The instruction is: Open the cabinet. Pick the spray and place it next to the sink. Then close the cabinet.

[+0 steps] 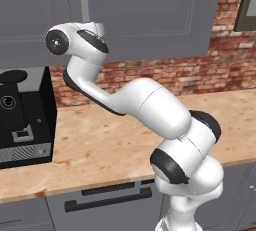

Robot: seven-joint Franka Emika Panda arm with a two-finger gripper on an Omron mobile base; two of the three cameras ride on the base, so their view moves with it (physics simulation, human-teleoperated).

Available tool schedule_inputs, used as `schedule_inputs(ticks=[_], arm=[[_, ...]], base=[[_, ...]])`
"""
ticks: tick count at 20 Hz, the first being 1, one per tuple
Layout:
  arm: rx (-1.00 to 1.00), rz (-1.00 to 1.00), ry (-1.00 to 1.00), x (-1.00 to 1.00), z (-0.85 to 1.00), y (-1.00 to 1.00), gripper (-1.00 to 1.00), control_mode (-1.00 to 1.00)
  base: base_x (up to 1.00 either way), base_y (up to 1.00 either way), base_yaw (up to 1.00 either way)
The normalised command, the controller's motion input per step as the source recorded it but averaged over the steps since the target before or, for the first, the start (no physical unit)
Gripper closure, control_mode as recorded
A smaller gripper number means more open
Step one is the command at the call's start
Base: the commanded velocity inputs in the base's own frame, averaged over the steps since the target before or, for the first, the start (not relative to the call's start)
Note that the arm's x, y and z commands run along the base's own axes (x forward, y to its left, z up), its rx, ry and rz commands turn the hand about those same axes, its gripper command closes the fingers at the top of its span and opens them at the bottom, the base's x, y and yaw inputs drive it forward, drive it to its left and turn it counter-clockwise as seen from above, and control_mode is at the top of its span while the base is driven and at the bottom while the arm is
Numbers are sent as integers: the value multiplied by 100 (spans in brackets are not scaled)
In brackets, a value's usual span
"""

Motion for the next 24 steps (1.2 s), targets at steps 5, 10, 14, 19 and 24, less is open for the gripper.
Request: schedule_inputs(ticks=[5,10,14,19,24], arm=[[0,0,0,45,-21,-22,-100,-100],[0,2,0,0,0,-2,-100,-100],[0,0,0,0,0,0,100,-100],[0,0,0,0,0,0,100,-100],[0,0,0,0,0,0,100,-100]], base=[[0,0,0],[0,0,0],[0,0,0],[0,0,0],[0,0,0]])
